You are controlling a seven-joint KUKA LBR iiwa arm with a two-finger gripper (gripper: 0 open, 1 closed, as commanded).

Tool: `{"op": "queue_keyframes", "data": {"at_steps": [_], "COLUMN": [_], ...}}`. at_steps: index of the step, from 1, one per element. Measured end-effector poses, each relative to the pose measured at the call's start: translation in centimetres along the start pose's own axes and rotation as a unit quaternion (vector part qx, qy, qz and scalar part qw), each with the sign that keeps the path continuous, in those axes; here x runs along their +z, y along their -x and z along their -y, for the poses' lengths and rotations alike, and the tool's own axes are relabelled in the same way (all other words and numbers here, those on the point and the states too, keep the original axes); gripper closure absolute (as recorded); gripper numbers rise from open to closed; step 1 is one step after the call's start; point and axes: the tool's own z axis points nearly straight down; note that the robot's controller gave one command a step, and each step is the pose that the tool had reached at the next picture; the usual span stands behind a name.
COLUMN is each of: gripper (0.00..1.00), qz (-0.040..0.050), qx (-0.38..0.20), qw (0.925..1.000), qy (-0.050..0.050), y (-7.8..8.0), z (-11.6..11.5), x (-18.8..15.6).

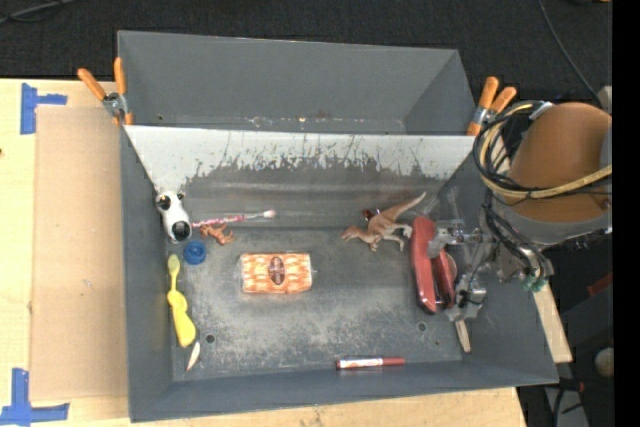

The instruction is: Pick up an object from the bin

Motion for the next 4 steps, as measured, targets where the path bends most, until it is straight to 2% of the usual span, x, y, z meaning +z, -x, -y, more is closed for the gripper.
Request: {"op": "queue_keyframes", "data": {"at_steps": [1, 2, 3, 4], "gripper": [0.00, 0.00, 0.00, 0.00], "qz": [0.0034, 0.0038, 0.0050, 0.0053], "qx": [-0.002, 0.020, 0.082, -0.002], "qw": [1.0000, 0.9998, 0.9966, 1.0000], "qy": [-0.001, 0.000, 0.000, 0.000], "y": [0.2, 4.2, 5.4, 6.1], "z": [-0.1, -6.7, -6.3, -11.6], "x": [-0.4, 2.0, 5.7, 4.9]}}
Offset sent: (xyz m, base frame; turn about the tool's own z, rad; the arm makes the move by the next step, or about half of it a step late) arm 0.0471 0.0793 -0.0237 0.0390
